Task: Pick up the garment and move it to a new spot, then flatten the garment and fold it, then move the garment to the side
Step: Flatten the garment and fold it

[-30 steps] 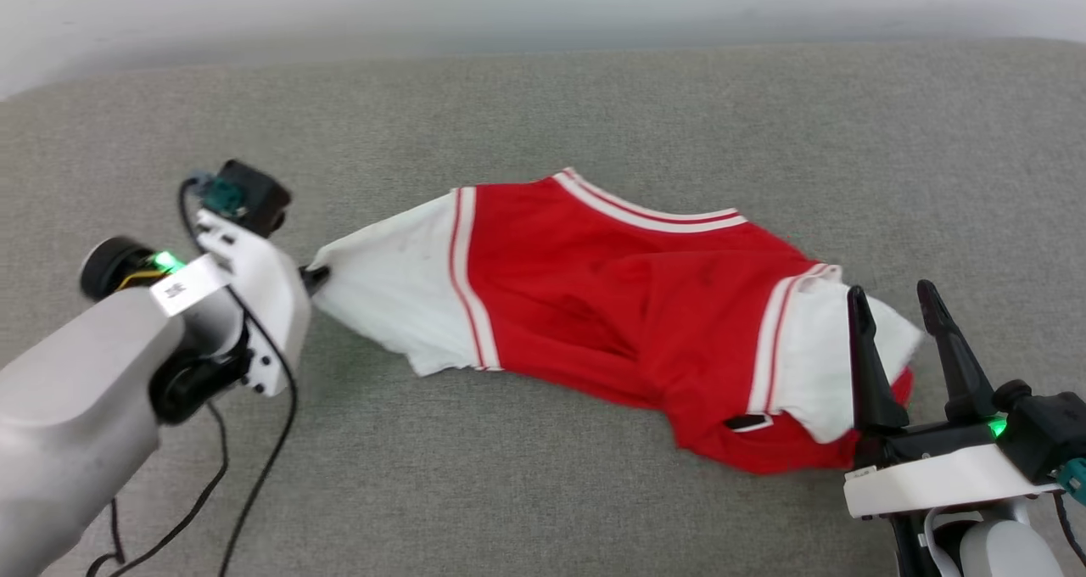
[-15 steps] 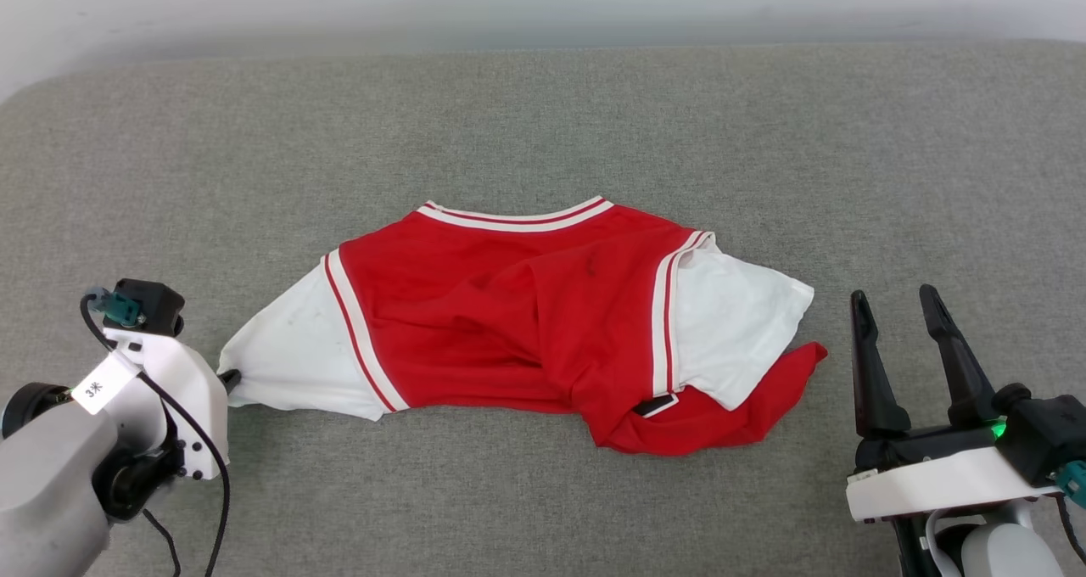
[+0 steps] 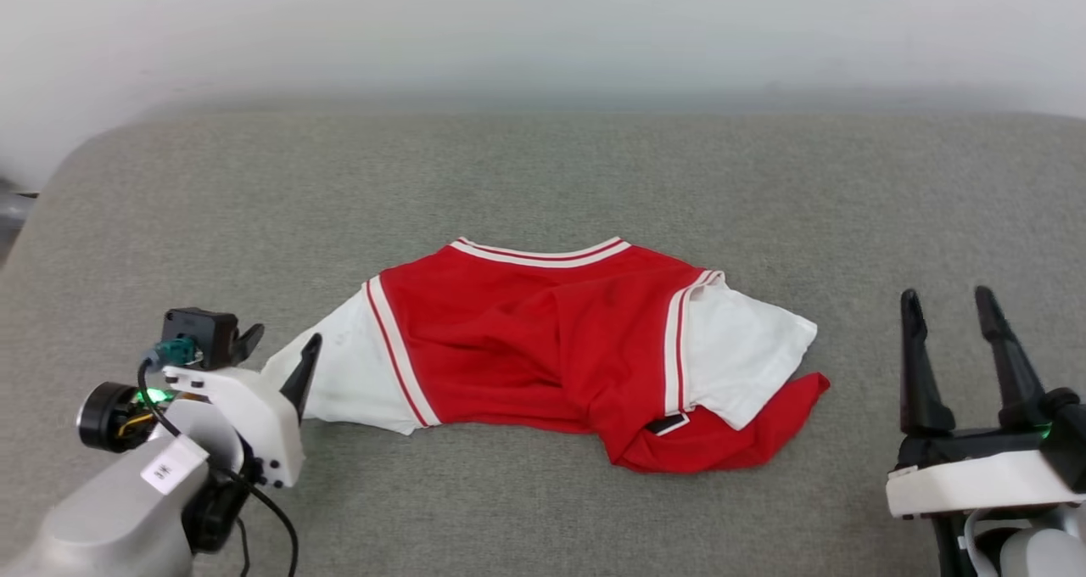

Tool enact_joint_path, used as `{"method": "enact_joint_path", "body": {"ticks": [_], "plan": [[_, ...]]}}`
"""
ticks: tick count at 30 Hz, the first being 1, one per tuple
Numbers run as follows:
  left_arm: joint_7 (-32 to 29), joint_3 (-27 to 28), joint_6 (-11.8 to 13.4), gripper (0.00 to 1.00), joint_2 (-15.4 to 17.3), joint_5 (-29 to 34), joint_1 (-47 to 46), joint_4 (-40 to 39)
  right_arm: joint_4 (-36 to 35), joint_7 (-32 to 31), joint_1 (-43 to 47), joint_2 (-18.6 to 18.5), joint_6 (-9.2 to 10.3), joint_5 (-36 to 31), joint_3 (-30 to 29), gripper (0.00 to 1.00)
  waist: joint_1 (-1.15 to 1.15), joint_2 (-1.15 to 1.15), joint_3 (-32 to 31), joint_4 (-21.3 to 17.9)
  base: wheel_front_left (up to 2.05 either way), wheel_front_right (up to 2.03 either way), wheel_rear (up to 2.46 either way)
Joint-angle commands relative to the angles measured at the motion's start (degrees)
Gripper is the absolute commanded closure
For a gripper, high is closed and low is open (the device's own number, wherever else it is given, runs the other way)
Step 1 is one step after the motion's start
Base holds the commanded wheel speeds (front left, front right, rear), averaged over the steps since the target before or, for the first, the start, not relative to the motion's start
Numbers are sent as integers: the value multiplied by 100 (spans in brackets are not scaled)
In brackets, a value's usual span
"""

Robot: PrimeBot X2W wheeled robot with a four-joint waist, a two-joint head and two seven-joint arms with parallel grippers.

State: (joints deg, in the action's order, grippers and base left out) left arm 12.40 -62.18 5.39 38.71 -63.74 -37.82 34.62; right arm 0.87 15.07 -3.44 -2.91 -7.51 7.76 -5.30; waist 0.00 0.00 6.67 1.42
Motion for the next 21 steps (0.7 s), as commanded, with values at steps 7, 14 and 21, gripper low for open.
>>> {"method": "enact_joint_path", "body": {"ticks": [7, 14, 21], "plan": [[286, 728, 844, 0, -186, 867, 463, -1146, -258, 15, -540, -108, 4, -446, -252, 0, 0, 0, -147, 323, 0, 0, 0], [279, 2208, 1628, 0, -569, 2450, 1529, -2443, 6, 15, -1366, -929, 5, -305, 94, 0, 0, 0, -67, 583, 0, 0, 0], [280, 3299, 1615, 0, -1157, 3449, 2466, -3042, 580, -640, -2285, -1945, 5, 277, 1122, 0, 0, 0, 113, 853, 0, 0, 0]]}}
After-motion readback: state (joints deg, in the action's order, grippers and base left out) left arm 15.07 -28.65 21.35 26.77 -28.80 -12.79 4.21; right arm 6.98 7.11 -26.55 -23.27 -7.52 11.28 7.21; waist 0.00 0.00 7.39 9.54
